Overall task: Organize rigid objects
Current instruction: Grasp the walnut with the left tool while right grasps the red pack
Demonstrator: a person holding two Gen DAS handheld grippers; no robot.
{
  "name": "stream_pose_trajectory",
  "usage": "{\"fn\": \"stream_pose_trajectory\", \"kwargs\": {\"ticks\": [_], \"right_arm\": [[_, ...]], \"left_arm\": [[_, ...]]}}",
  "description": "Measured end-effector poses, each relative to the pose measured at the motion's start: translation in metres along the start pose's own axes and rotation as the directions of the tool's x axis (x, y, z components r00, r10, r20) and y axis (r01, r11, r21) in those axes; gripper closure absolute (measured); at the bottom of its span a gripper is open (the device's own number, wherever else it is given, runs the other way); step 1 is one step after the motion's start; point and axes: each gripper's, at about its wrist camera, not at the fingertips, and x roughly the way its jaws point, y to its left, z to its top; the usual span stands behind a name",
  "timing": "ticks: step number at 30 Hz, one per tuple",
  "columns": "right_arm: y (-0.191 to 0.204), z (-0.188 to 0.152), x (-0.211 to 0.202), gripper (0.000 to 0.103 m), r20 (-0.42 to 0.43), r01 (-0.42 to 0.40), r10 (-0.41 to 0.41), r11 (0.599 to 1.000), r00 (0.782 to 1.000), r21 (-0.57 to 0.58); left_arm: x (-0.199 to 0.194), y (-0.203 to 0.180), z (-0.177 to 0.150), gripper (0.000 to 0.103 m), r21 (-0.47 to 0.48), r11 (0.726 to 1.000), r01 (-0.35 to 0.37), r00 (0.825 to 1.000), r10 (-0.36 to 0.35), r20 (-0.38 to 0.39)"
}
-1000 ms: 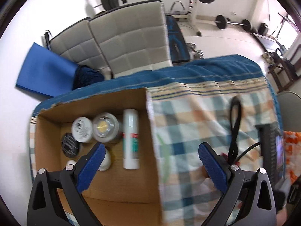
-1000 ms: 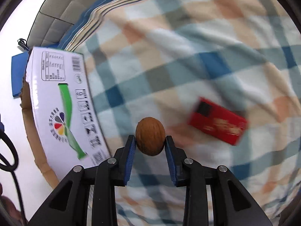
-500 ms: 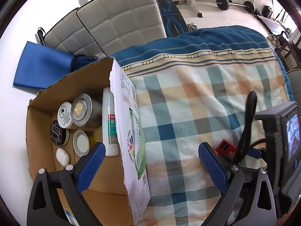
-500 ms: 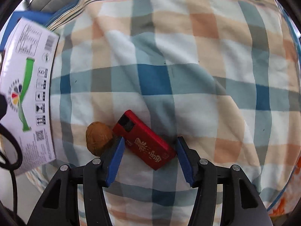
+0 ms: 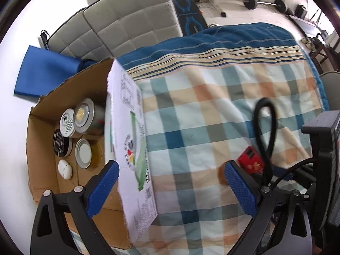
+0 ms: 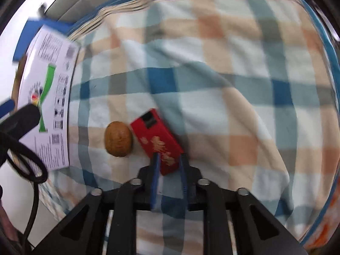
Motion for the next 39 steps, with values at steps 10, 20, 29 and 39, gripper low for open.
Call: {"fn": "stream_pose_trajectory", "kwargs": {"ticks": [10,20,29,39], "right_arm": [[0.022,0.019,0.020,0.059,-0.060,0.081,-0.082,0.997,0.995,-0.018],[-0.098,-0.026,-0.038,0.063,0.014,0.060,-0.069,0.933,0.998,0.354],[-0.113,-0.022,-0.015,0.073,-0.016,0.046,-0.043,0.917,0.999,0.396],[-0.100,-0.011,0.006,0.062,-0.051,0.063,-0.045,0.902,0.998,0.427]], "left_arm": [[0.003,0.008,-0.001,0.002,-0.036,0.999,0.008,1.000,-0.009,-0.011],[0.026,-0.030,-0.007,0.002,-0.077,0.951,0.300,0.948,-0.306,-0.086],[0.086,-0.058,-0.010,0.048,-0.069,0.945,0.321,0.917,-0.328,-0.226],[0.091,-0.062,-0.003,0.072,-0.020,0.959,0.283,0.936,-0.281,-0.211]]}}
